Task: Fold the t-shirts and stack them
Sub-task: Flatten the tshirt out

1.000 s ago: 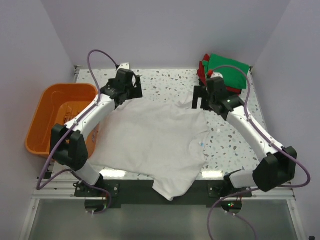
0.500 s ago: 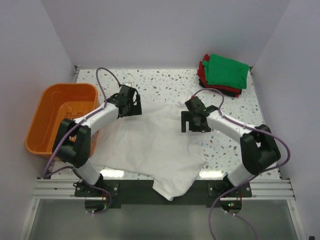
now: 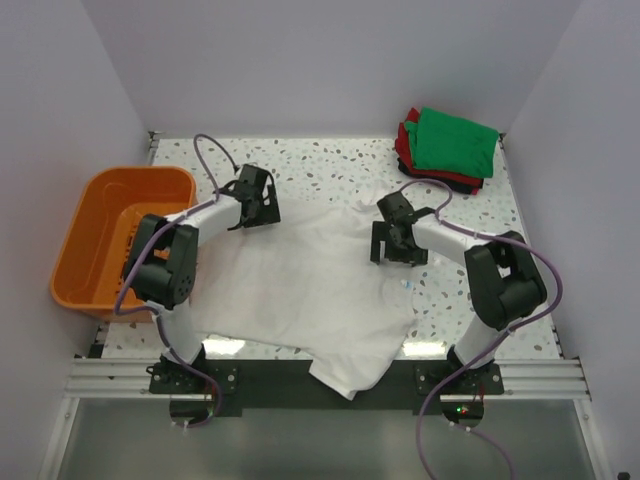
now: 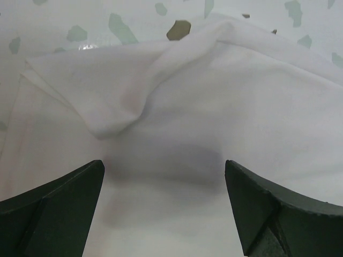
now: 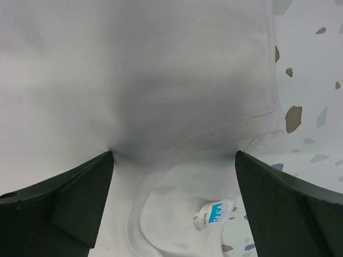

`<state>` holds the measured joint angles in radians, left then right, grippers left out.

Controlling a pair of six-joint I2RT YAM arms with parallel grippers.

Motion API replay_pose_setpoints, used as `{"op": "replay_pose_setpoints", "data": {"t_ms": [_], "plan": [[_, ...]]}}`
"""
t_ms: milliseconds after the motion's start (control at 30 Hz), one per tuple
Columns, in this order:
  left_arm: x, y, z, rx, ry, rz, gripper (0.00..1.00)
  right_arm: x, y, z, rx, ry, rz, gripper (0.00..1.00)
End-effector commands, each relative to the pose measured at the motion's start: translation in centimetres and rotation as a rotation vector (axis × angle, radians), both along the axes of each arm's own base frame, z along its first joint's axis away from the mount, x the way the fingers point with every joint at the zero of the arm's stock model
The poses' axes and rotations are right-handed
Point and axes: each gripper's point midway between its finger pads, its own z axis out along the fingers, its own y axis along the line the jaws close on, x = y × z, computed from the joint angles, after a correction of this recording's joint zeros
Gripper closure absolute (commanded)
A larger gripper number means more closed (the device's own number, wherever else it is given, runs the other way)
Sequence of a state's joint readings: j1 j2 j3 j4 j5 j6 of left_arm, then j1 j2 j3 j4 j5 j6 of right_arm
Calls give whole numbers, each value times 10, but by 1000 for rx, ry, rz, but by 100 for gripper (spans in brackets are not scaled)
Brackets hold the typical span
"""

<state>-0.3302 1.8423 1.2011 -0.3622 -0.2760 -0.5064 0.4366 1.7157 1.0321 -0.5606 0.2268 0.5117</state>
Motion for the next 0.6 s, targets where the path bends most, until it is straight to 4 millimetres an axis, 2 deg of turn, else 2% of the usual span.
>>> {"op": "replay_pose_setpoints", "data": {"t_ms": [0,67,200,333,433,500,533,567], "plan": [[37,-8,8,-65,-82,31,0,9,-7,1,-29,-32,-1,1],[45,-12,2,-71,-84,18,0,10,-9,0,-33,-28,-13,1],[63,-2,-2,-64,-97,64,0,10,-17,-1,-43,-19,-27,1],[88,14,12,-92,-160,116,0,6,-31,-1,-84,-6,-39,1],[113,30,29,-112,-219,156,0,6,-36,0,-89,-5,-48,1],[139,47,36,-122,-257,193,0,4,-40,-1,-95,3,-52,1],[147,51,24,-130,-238,203,0,4,-42,-2,-99,8,-52,1],[168,58,42,-167,-278,209,0,4,-44,-2,-102,11,-52,1]]}}
